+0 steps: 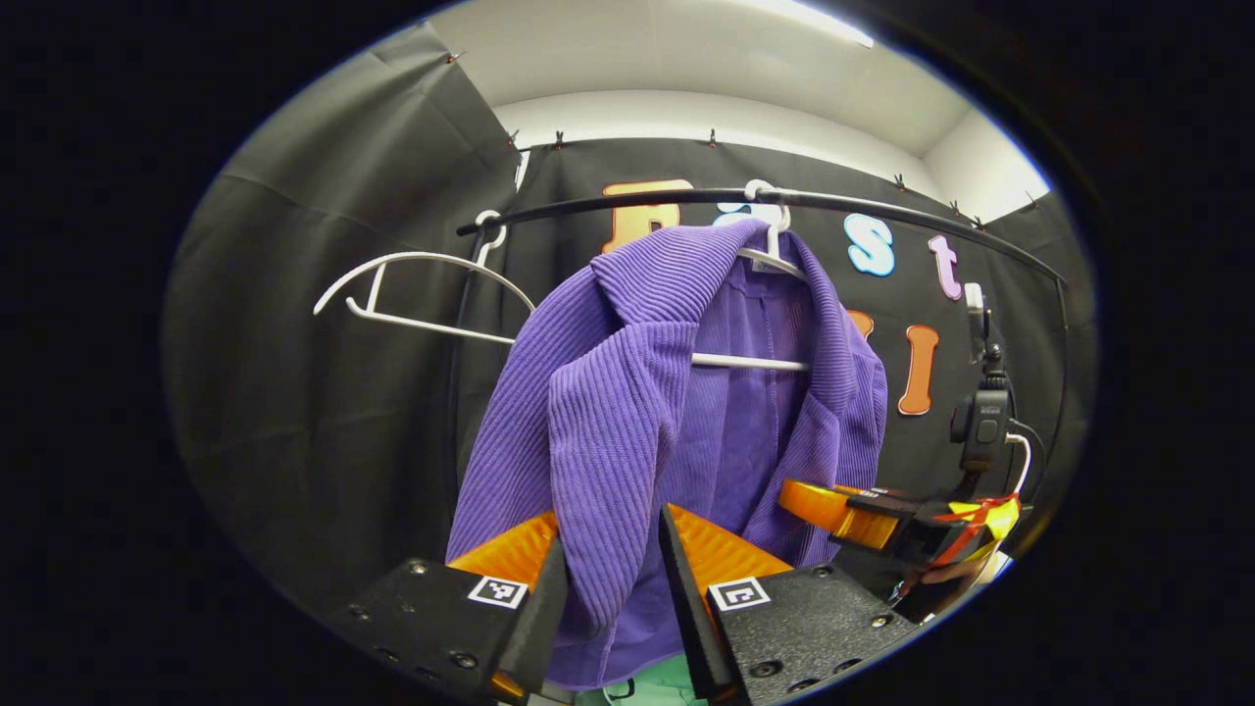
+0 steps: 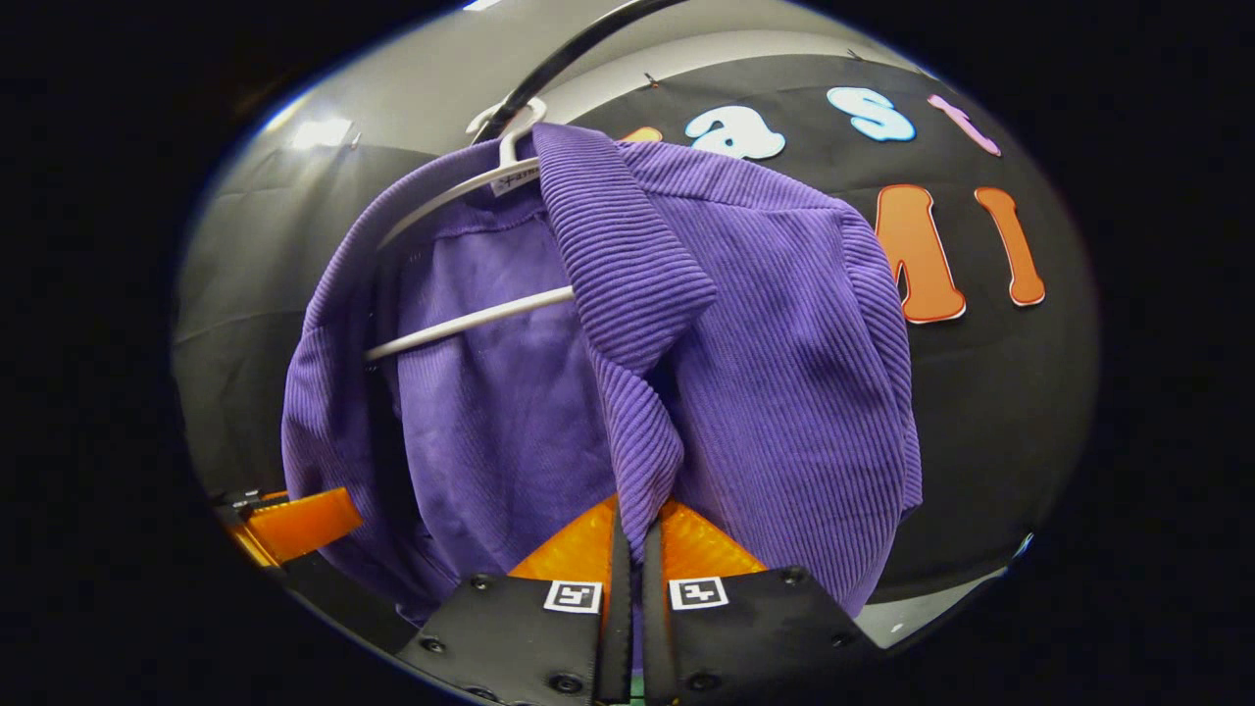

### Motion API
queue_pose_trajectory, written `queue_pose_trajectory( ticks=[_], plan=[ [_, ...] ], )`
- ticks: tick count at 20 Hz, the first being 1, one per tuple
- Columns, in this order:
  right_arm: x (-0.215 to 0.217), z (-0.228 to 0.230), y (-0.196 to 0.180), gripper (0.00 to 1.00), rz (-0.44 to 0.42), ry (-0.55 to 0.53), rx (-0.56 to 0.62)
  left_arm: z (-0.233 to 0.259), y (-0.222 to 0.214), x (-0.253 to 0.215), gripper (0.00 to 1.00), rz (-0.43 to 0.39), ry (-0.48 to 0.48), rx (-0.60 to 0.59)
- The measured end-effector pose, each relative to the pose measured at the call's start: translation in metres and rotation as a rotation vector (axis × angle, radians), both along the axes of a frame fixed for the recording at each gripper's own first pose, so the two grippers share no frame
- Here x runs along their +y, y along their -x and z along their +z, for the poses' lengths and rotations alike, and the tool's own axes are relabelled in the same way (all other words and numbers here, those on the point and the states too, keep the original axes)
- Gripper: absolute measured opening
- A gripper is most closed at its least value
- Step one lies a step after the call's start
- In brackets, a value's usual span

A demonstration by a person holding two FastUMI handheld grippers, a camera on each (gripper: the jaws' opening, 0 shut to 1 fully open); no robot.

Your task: Grasp the clothes on the hanger with both hands and then place them into the laundry hamper below.

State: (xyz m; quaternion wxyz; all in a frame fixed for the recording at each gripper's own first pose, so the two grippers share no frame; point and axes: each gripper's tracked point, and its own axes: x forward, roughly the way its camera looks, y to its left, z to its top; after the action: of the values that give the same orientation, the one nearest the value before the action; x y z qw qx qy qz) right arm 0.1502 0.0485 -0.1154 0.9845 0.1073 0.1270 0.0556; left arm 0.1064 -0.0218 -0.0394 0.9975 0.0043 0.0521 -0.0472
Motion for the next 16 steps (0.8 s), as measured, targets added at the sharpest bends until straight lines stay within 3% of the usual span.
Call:
queue_pose_trajectory(
  ticks=[1, 4, 6, 8, 10, 11, 12, 13, 16],
  plan=[
    [0.000, 0.003, 0.002, 0.12, 0.006, -0.011, -0.007, -0.003, -0.003, 0.001, 0.58, 0.000, -0.027, 0.018],
    [-0.015, 0.022, 0.015, 0.12, -0.022, 0.018, -0.052, -0.007, -0.006, -0.002, 0.26, -0.008, -0.028, 0.033],
    [-0.027, 0.041, 0.024, 0.12, -0.047, 0.044, -0.100, -0.006, -0.002, -0.009, 0.05, -0.032, 0.028, 0.019],
    [-0.051, 0.065, 0.035, 0.12, -0.112, 0.095, -0.156, 0.001, 0.002, -0.008, 0.00, -0.039, 0.082, -0.005],
    [-0.073, 0.089, 0.040, 0.01, -0.167, 0.129, -0.208, 0.015, 0.007, 0.002, 0.00, -0.010, 0.092, -0.043],
    [-0.082, 0.098, 0.041, 0.14, -0.190, 0.133, -0.228, 0.024, 0.008, 0.006, 0.00, 0.007, 0.101, -0.067],
    [-0.090, 0.106, 0.044, 0.14, -0.210, 0.128, -0.241, 0.032, 0.009, 0.010, 0.00, 0.016, 0.107, -0.086],
    [-0.097, 0.113, 0.046, 0.07, -0.233, 0.124, -0.253, 0.042, 0.013, 0.014, 0.00, 0.023, 0.106, -0.103],
    [-0.121, 0.132, 0.053, 0.07, -0.289, 0.105, -0.285, 0.067, 0.019, 0.027, 0.00, 0.049, 0.093, -0.154]
  ],
)
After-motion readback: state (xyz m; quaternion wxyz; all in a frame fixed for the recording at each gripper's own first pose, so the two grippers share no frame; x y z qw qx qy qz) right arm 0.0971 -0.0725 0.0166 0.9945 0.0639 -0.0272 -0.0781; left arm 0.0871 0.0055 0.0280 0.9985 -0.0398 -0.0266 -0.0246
